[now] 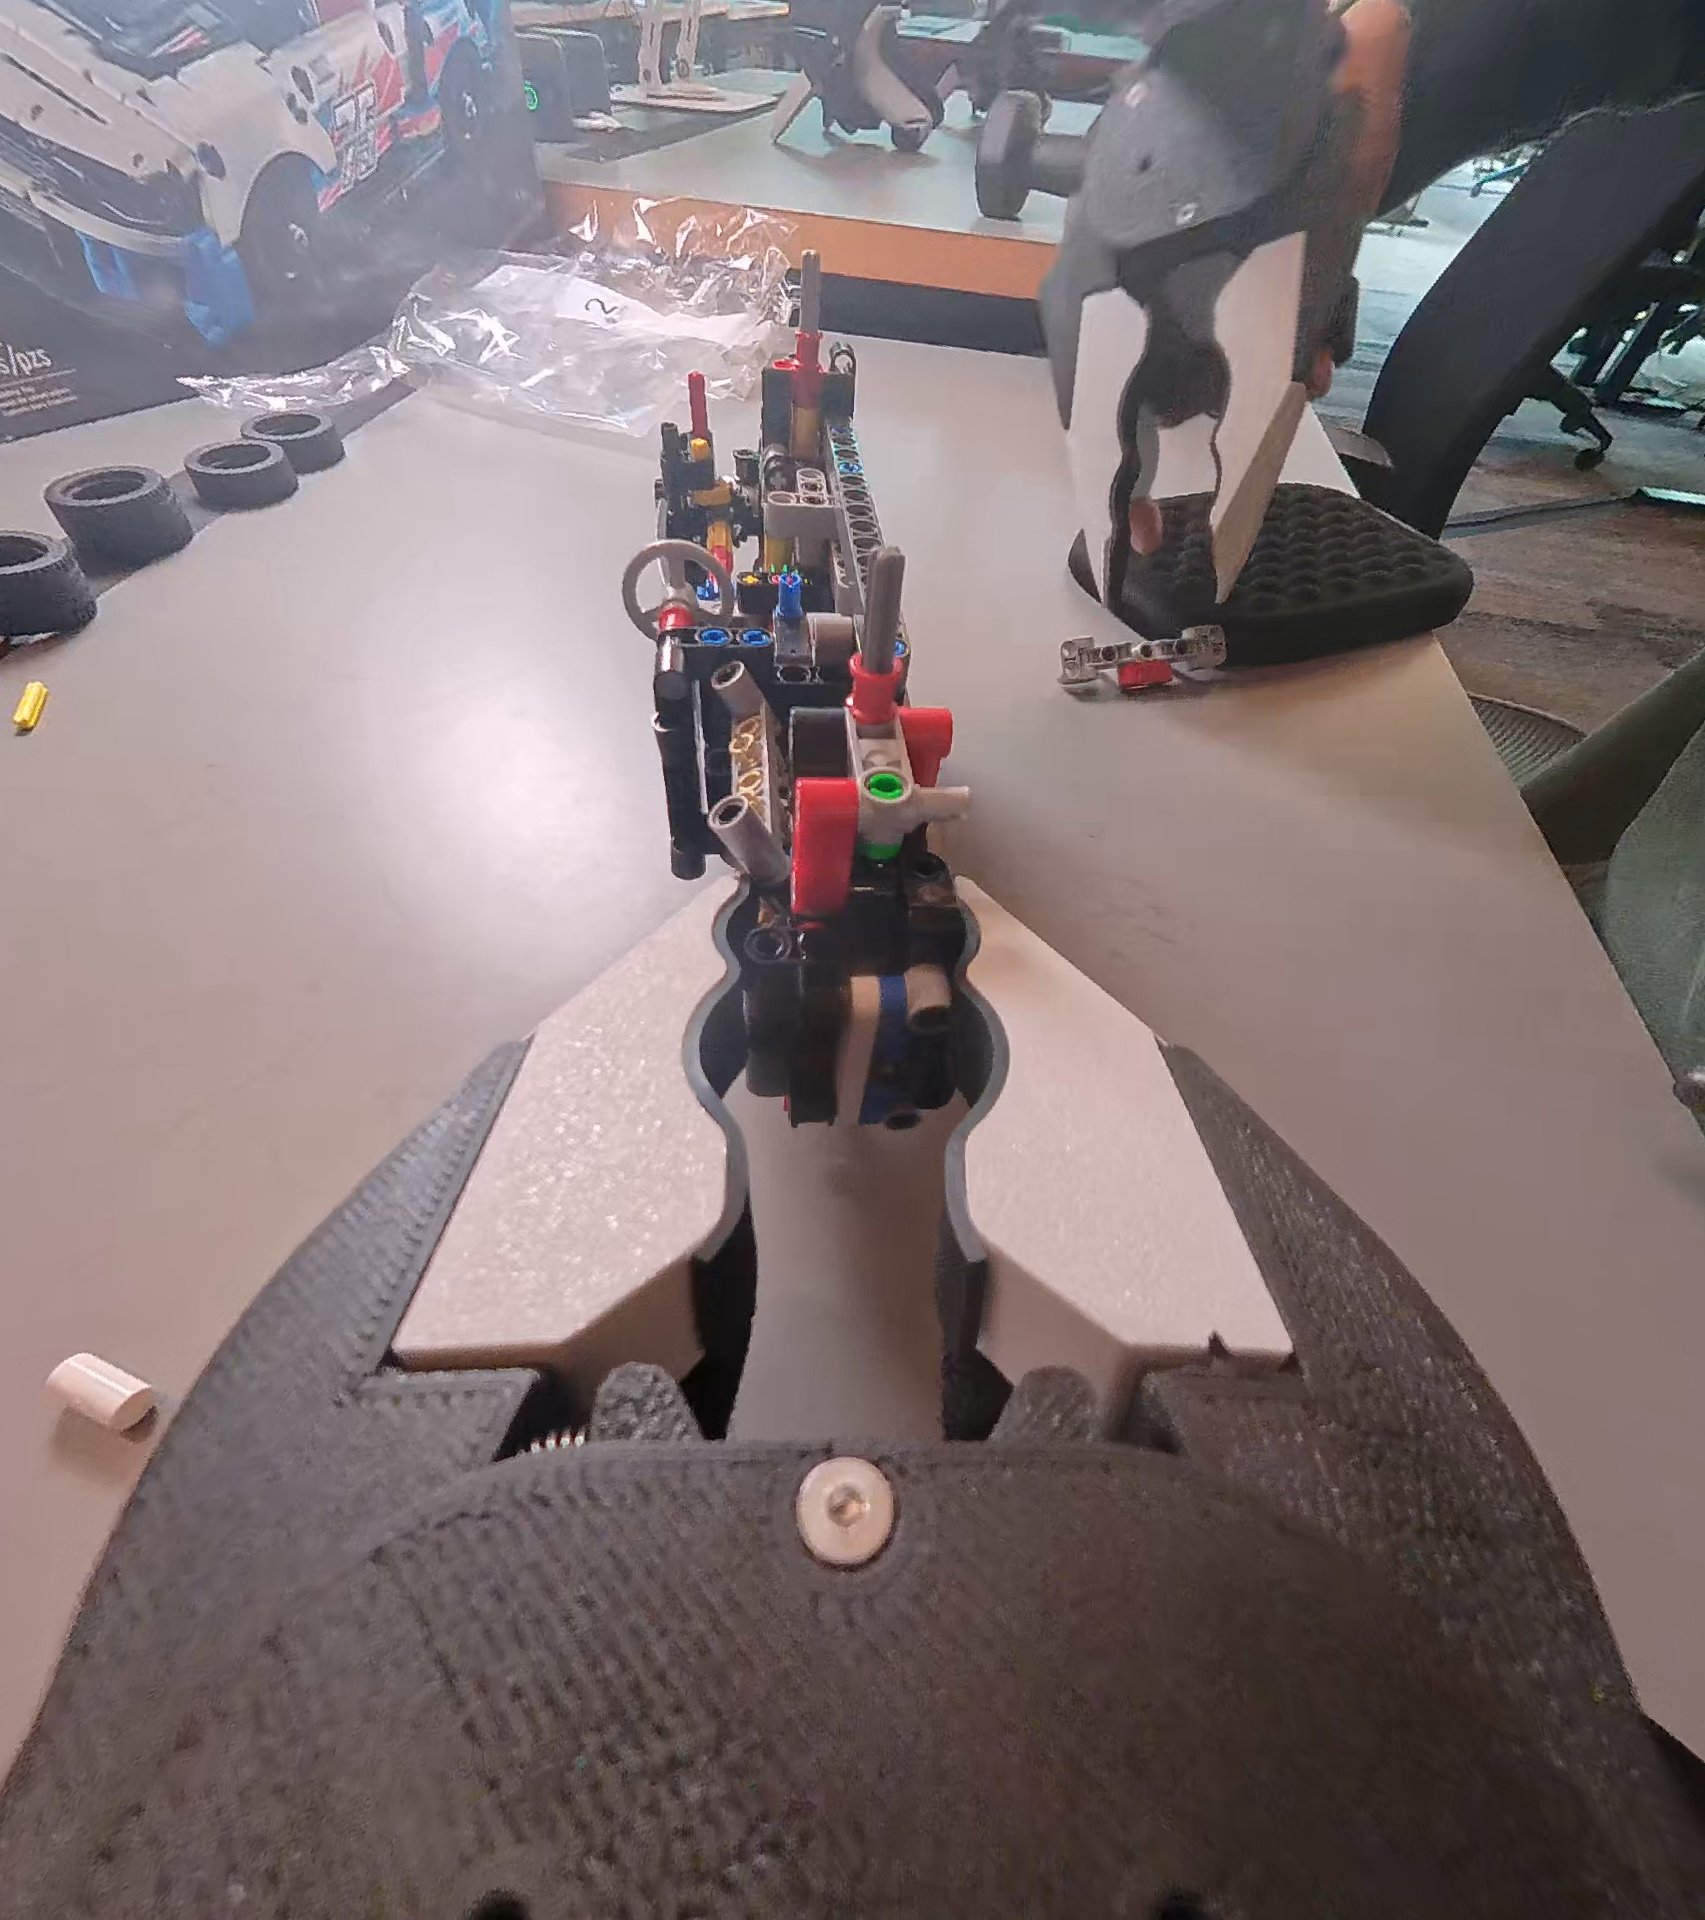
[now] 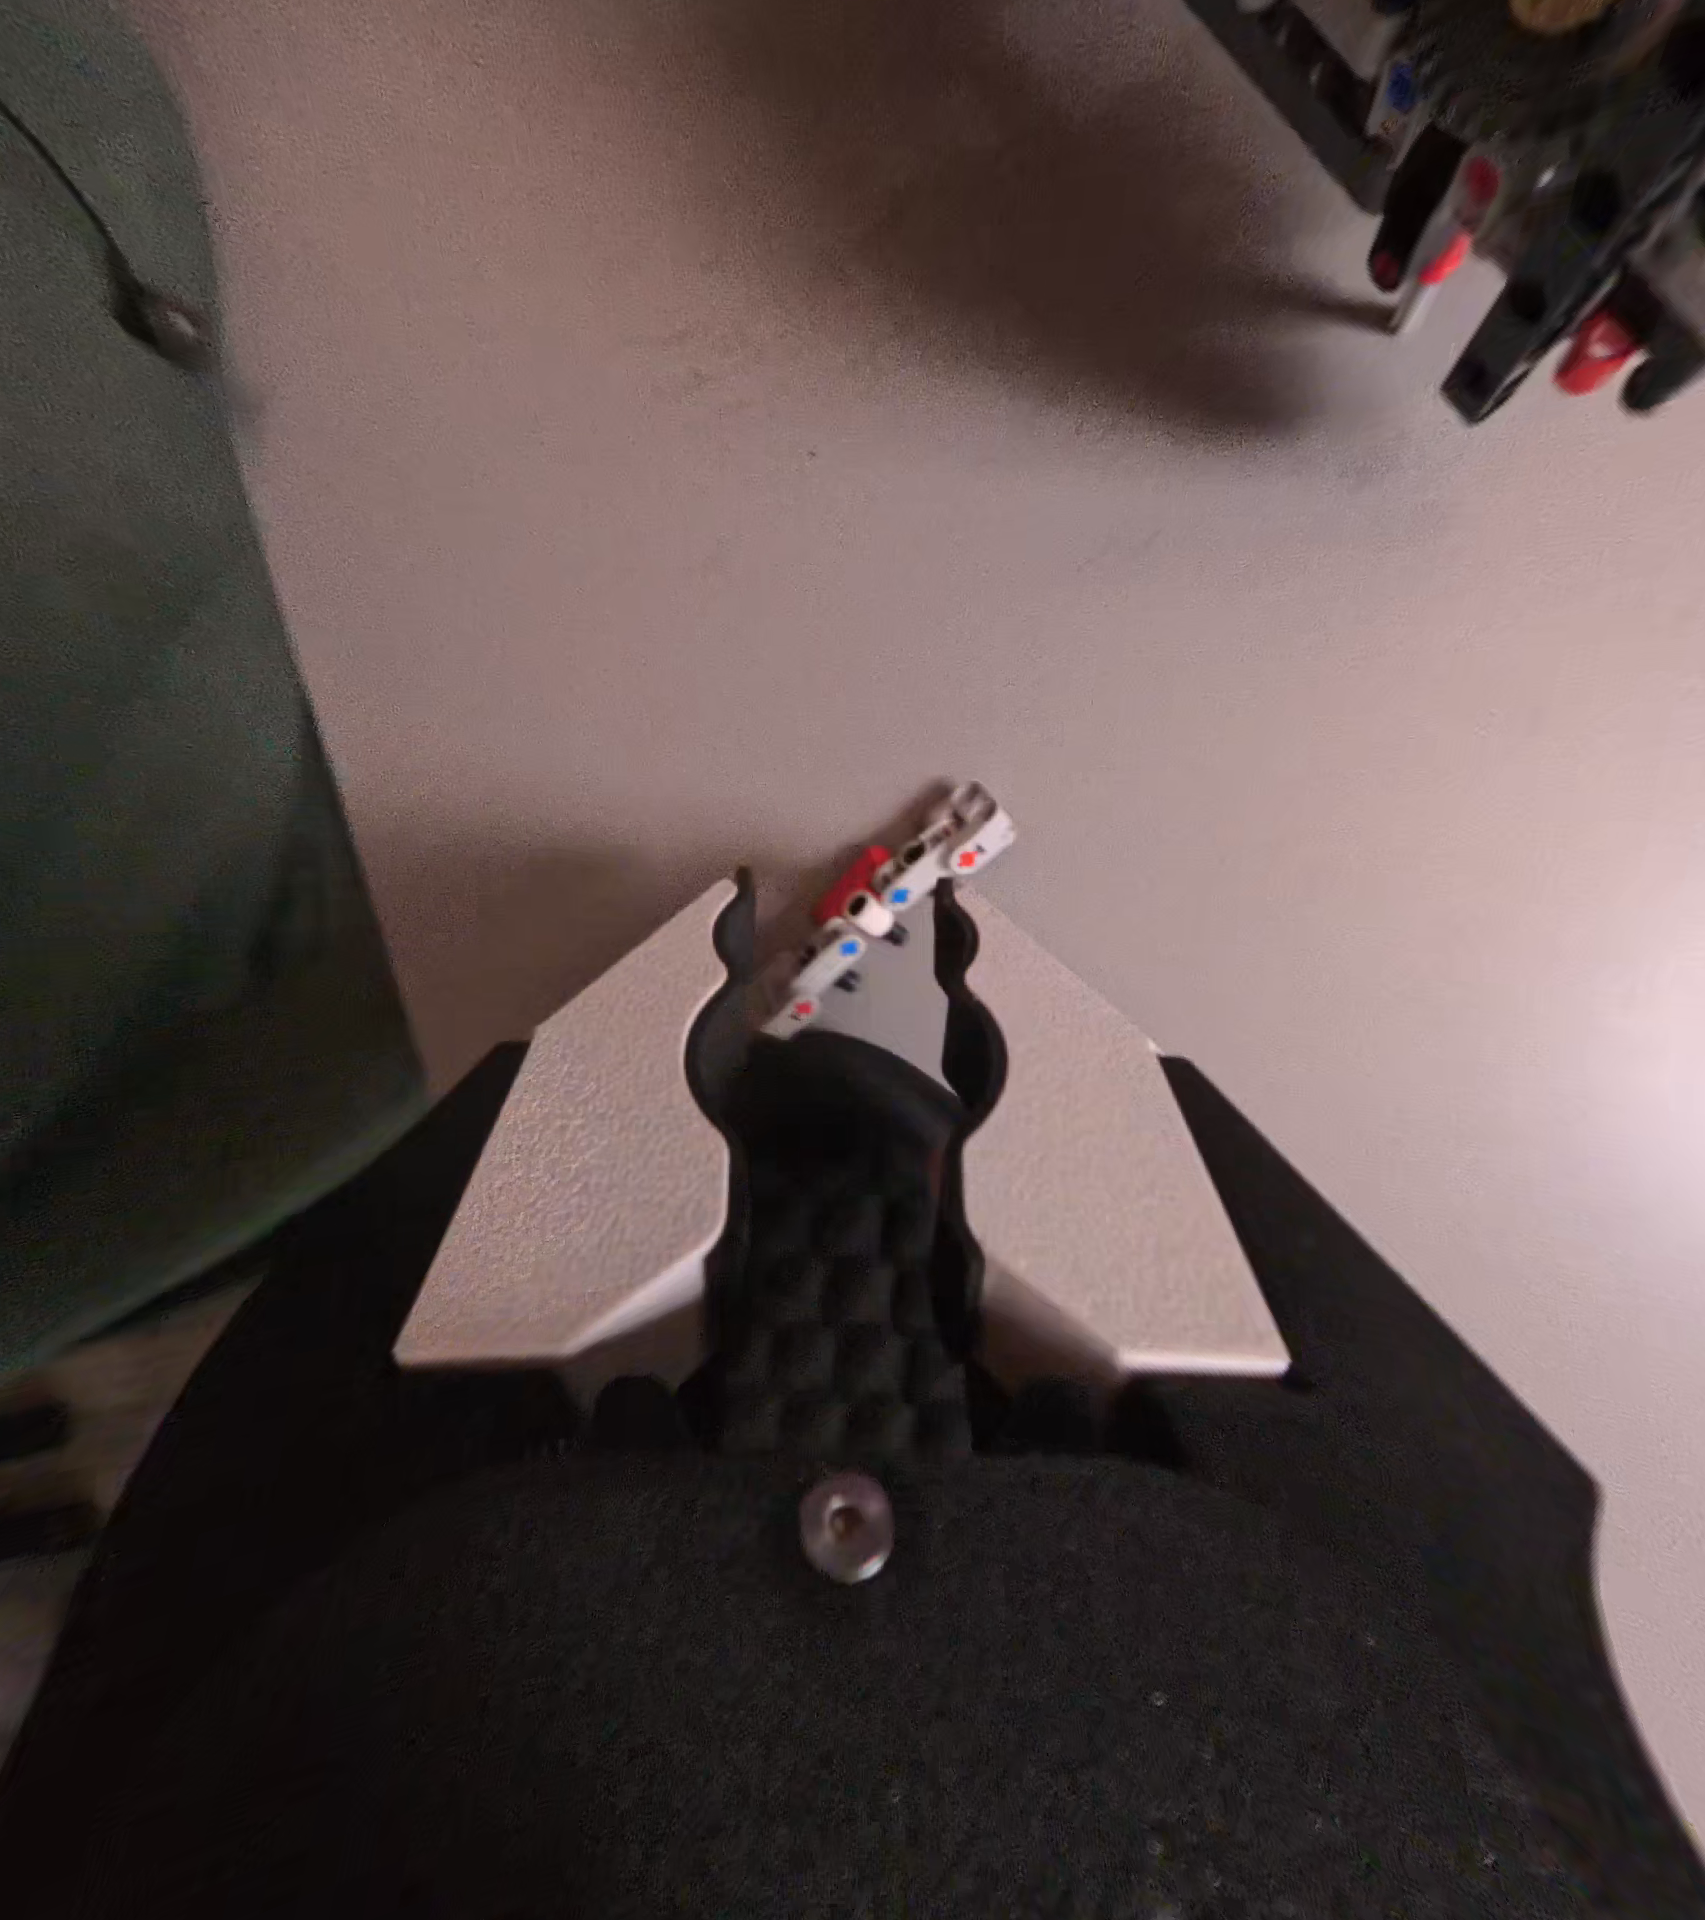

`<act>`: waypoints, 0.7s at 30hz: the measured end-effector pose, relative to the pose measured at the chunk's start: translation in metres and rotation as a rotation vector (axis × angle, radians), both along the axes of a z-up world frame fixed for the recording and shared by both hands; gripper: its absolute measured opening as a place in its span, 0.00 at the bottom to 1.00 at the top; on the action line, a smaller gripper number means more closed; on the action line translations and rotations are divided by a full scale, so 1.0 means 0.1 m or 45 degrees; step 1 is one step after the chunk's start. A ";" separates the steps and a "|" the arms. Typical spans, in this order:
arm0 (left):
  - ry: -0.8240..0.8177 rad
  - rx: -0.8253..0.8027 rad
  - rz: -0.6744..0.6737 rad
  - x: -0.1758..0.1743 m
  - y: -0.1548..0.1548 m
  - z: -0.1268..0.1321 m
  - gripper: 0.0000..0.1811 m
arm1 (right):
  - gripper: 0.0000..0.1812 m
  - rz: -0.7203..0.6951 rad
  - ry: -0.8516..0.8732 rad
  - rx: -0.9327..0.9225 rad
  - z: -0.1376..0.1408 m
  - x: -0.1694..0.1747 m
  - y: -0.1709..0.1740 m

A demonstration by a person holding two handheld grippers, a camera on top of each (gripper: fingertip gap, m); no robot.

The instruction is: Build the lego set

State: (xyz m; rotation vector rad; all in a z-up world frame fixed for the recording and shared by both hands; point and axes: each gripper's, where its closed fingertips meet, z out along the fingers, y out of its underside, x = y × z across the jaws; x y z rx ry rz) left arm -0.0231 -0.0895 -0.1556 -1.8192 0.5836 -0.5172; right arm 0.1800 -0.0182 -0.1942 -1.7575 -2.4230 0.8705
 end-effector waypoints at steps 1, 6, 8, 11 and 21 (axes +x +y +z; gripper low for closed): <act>0.001 0.001 0.000 0.00 0.00 0.00 0.18 | 0.19 0.065 0.048 0.198 -0.02 0.02 0.12; 0.012 0.003 0.002 0.01 0.00 0.00 0.18 | 0.23 -0.182 -0.105 0.158 -0.07 0.13 0.00; 0.016 0.005 -0.001 0.01 0.00 0.00 0.18 | 0.22 -0.246 -0.098 0.173 -0.11 0.10 -0.05; 0.018 0.005 -0.004 0.02 0.00 0.00 0.18 | 0.19 -0.203 -0.169 0.306 -0.28 0.13 -0.01; 0.041 0.010 -0.012 0.04 -0.02 -0.01 0.18 | 0.18 0.559 0.075 0.518 -0.20 -0.40 -0.06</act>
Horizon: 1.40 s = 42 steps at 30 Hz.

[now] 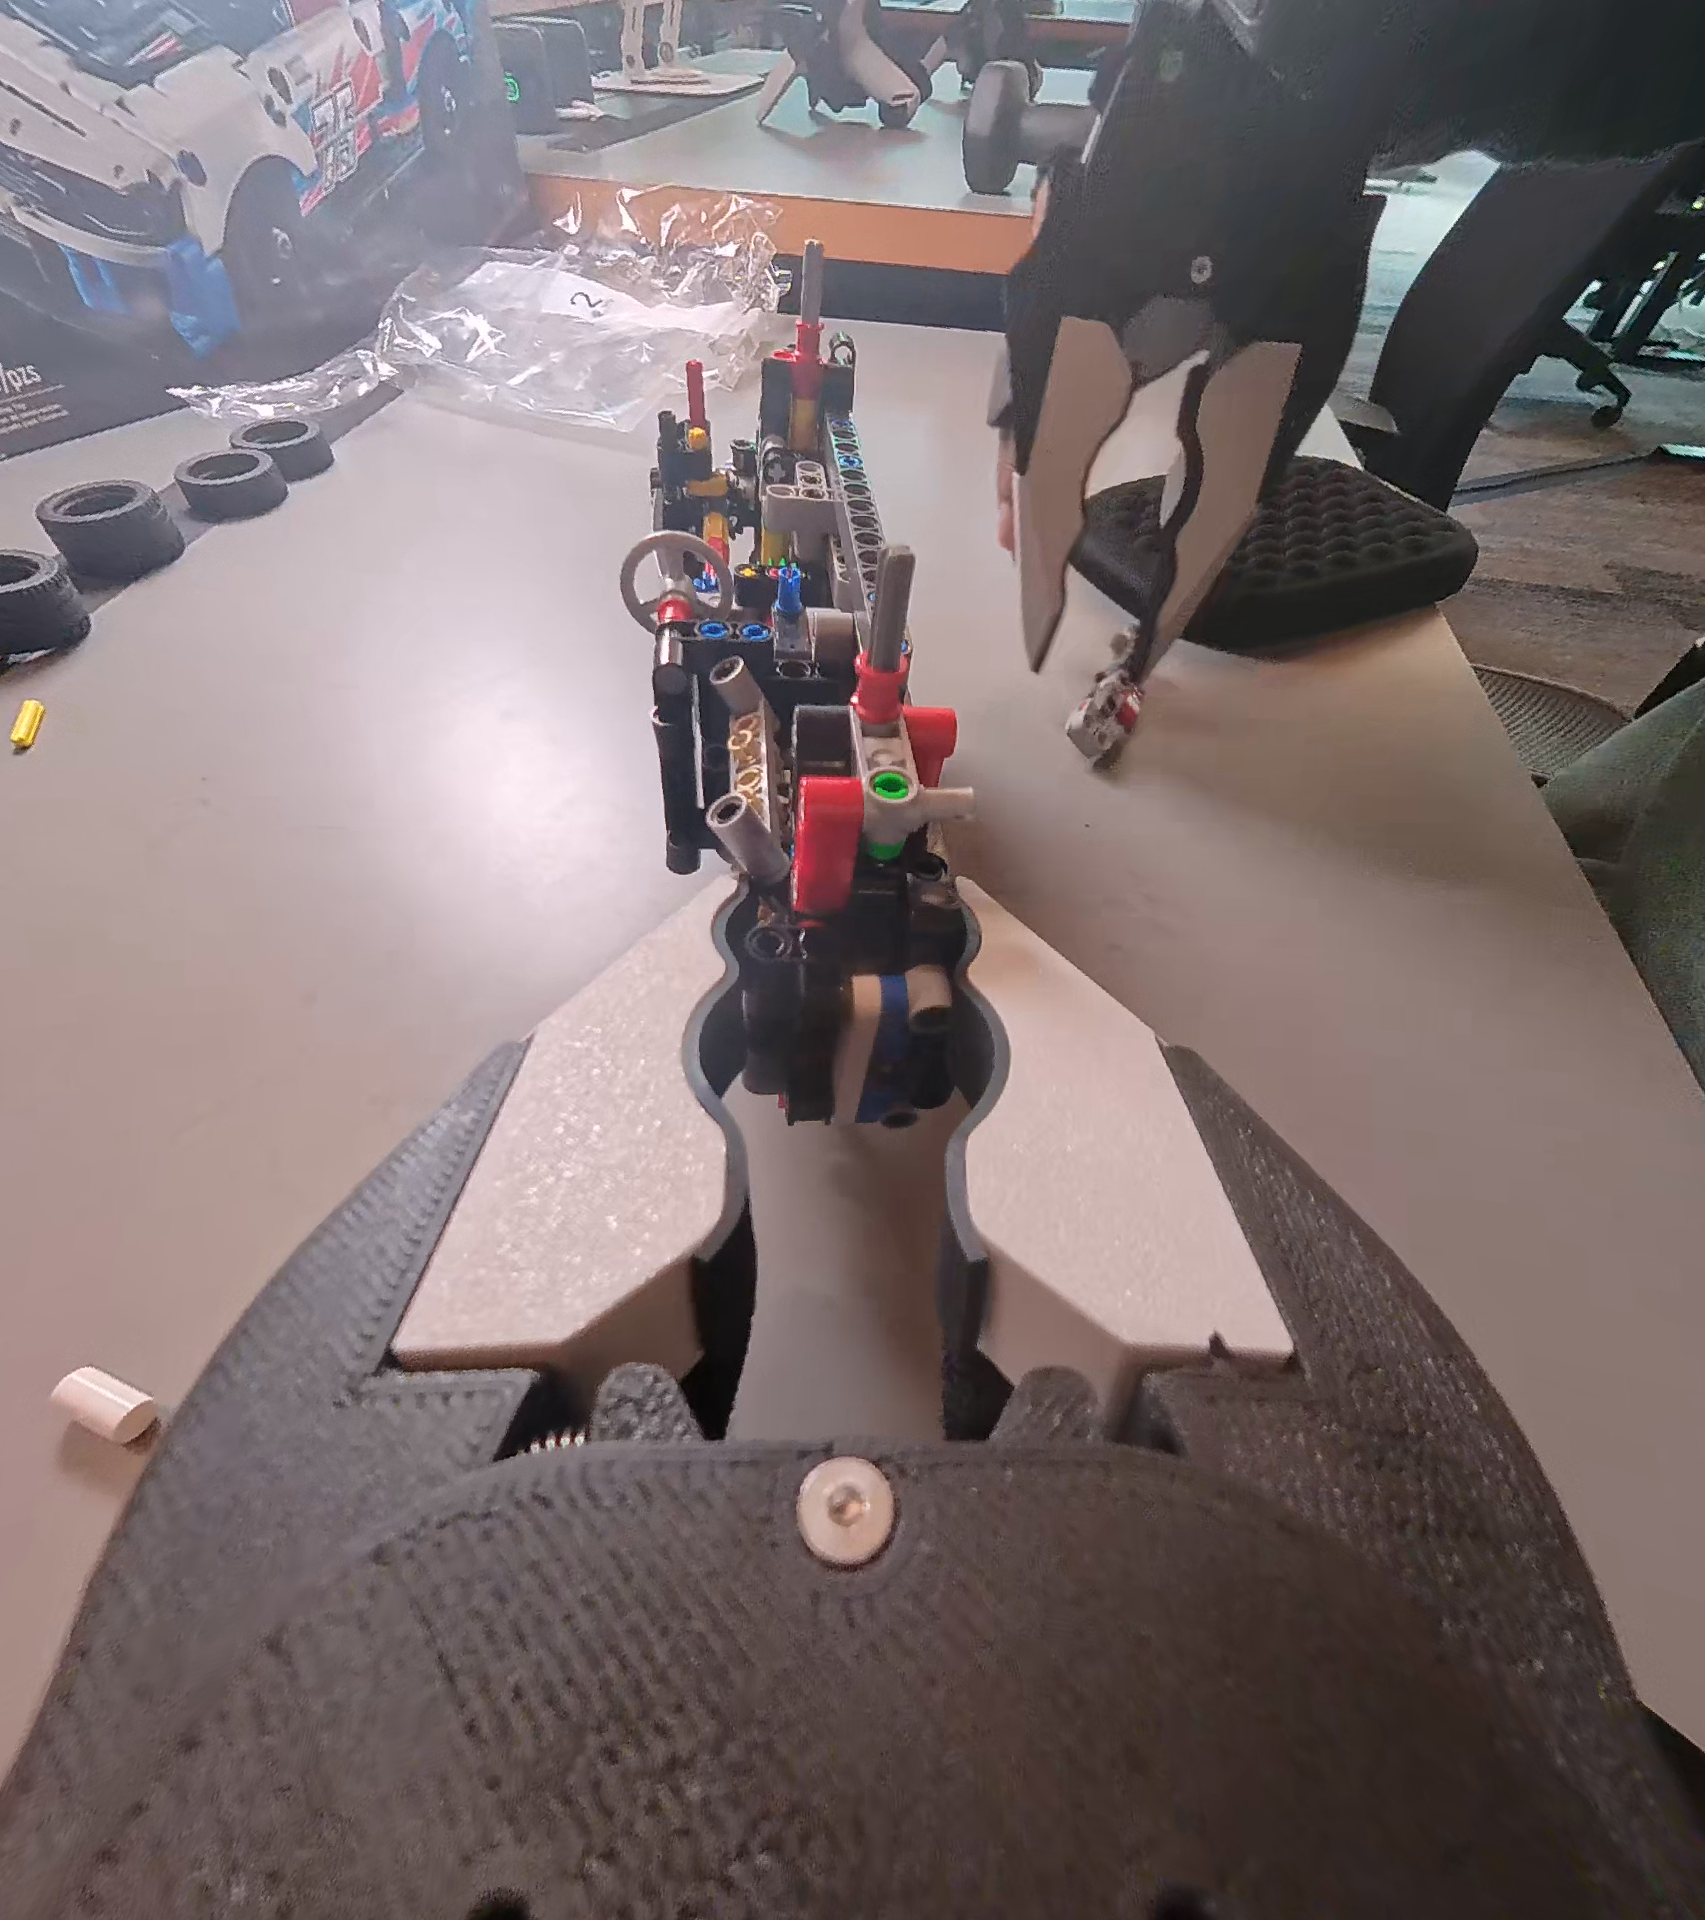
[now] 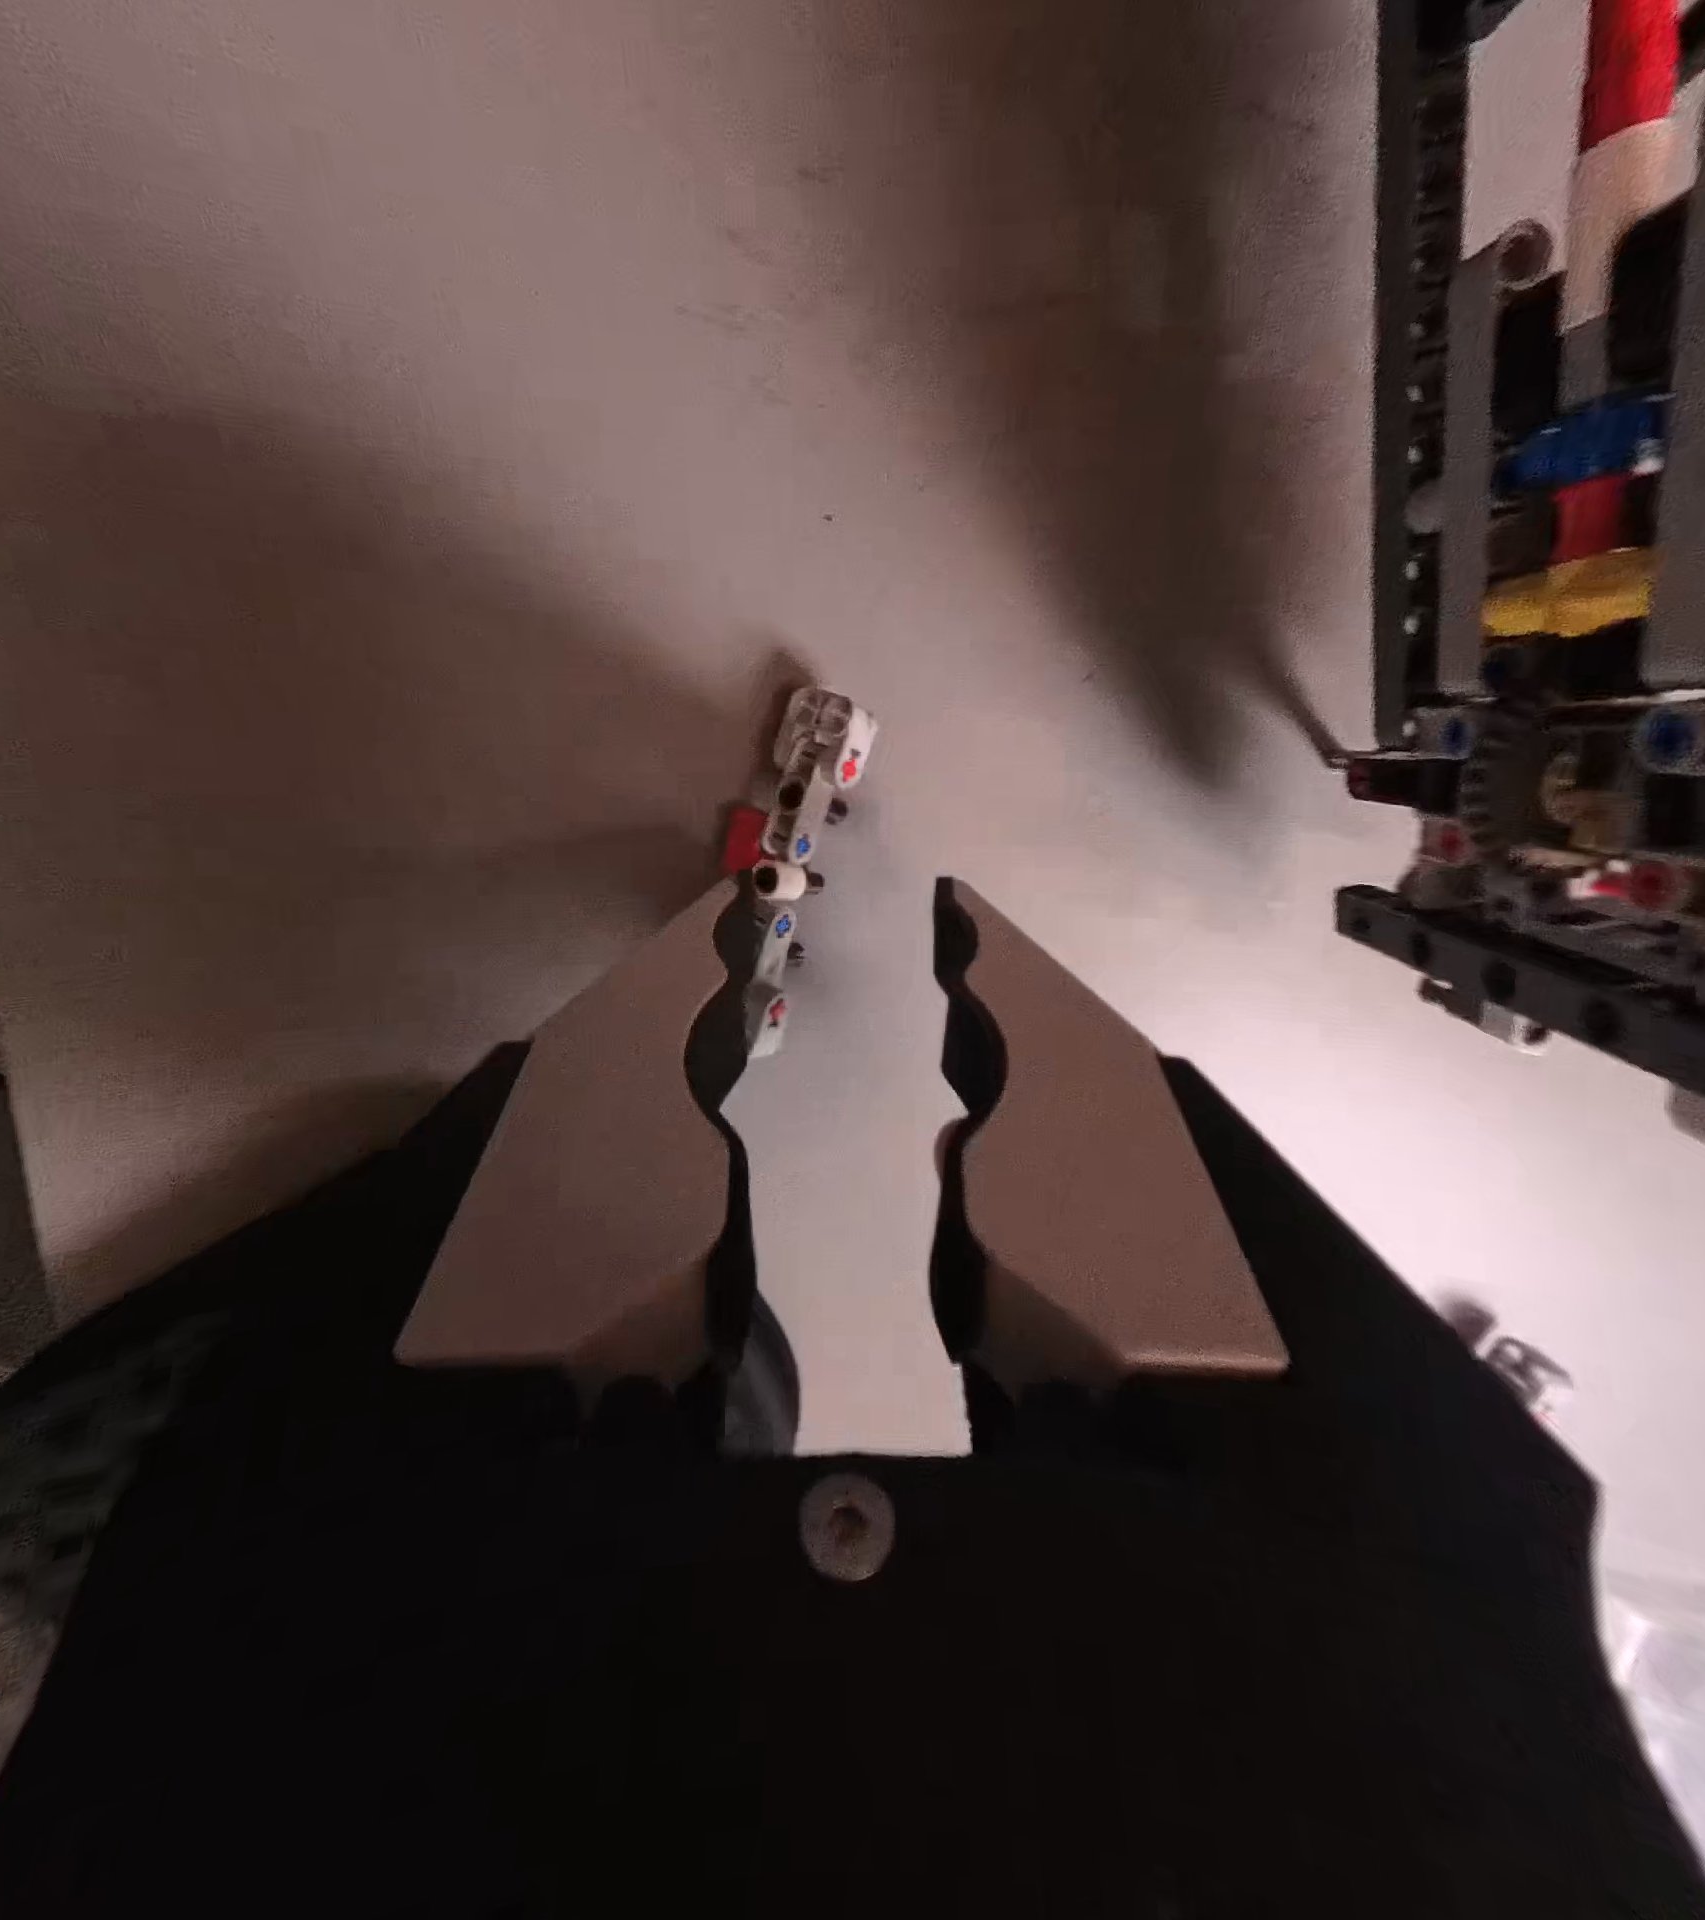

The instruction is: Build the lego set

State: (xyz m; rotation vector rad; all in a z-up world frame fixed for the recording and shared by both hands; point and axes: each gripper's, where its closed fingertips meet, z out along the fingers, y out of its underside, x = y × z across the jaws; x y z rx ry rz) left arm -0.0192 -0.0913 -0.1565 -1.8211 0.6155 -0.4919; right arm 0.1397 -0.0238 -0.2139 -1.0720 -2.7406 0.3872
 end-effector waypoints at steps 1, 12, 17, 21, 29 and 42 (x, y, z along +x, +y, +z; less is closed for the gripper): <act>0.004 0.001 0.001 0.00 0.00 0.00 0.18 | 0.18 -0.008 0.029 0.044 0.03 -0.05 0.06; 0.027 0.005 -0.043 0.10 -0.02 -0.03 0.19 | 0.17 0.091 0.295 0.217 0.02 -0.07 0.01; 0.044 0.001 -0.016 0.09 -0.01 -0.03 0.19 | 0.09 0.160 0.219 0.196 -0.10 -0.11 0.05; -0.008 -0.021 -0.010 0.06 0.01 -0.02 0.19 | 0.08 0.065 0.154 -0.009 0.02 -0.20 -0.09; -0.141 -0.087 -0.027 0.00 0.03 -0.01 0.18 | 0.08 0.052 0.244 -0.246 1.18 -0.97 -0.39; -0.202 -0.107 -0.051 -0.06 0.01 0.00 0.18 | 0.08 0.091 -0.077 -0.354 0.96 -1.27 -0.23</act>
